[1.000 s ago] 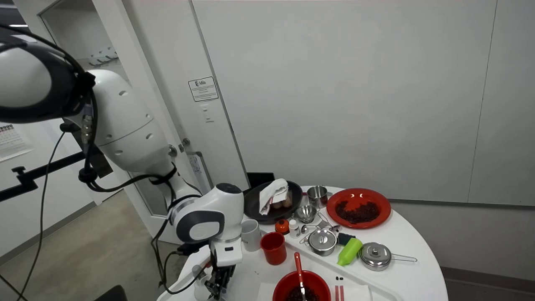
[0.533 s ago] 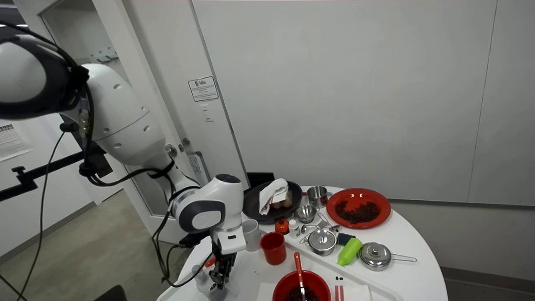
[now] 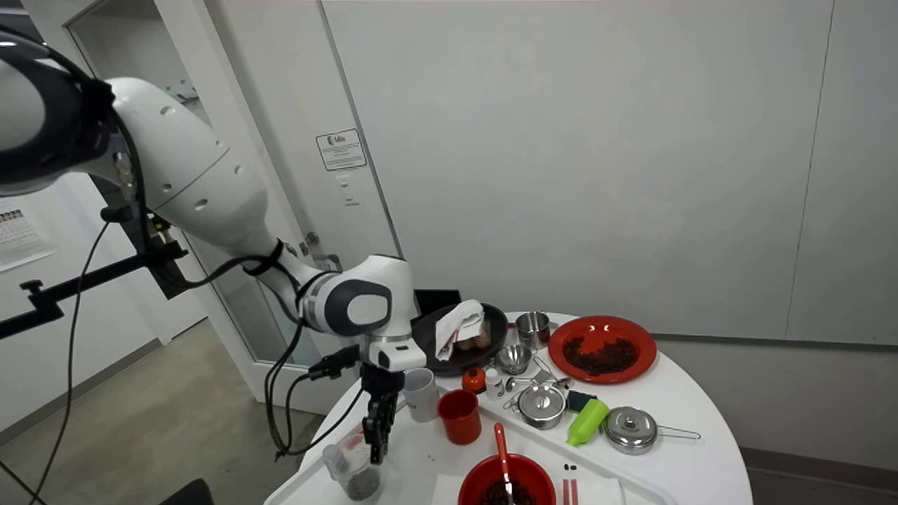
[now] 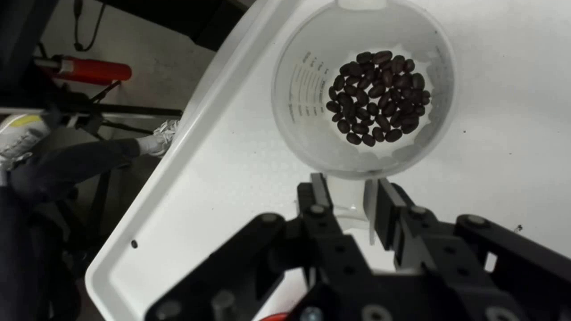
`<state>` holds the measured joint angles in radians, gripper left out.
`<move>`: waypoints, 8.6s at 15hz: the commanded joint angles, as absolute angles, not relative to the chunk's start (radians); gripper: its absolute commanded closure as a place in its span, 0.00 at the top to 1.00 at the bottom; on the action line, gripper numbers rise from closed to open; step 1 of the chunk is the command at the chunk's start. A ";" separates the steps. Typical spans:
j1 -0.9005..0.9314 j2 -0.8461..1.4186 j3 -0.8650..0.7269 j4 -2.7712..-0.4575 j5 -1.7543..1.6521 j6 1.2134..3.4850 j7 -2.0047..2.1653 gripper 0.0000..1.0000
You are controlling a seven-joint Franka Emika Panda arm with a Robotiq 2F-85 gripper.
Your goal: Pour the contents of the cup into the bowl
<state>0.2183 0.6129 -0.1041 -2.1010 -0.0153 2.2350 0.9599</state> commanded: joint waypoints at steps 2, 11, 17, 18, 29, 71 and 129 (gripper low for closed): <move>0.236 0.570 -0.139 -2.033 -0.127 2.108 0.998 0.10; 0.191 0.499 -0.220 -2.090 -0.203 2.144 1.190 0.10; 0.194 0.489 -0.241 -2.097 -0.291 2.119 1.415 0.10; 0.188 0.490 -0.236 -2.096 -0.292 2.121 1.437 0.10; 0.083 0.400 -0.259 -2.097 -0.346 2.126 1.408 0.10; 0.112 0.473 -0.133 -1.845 -0.785 1.782 1.988 0.10; 0.221 0.979 -0.092 -1.474 -0.992 1.258 2.550 0.11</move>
<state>0.2081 0.9483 -0.0870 -1.5136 -0.9664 1.3088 2.5119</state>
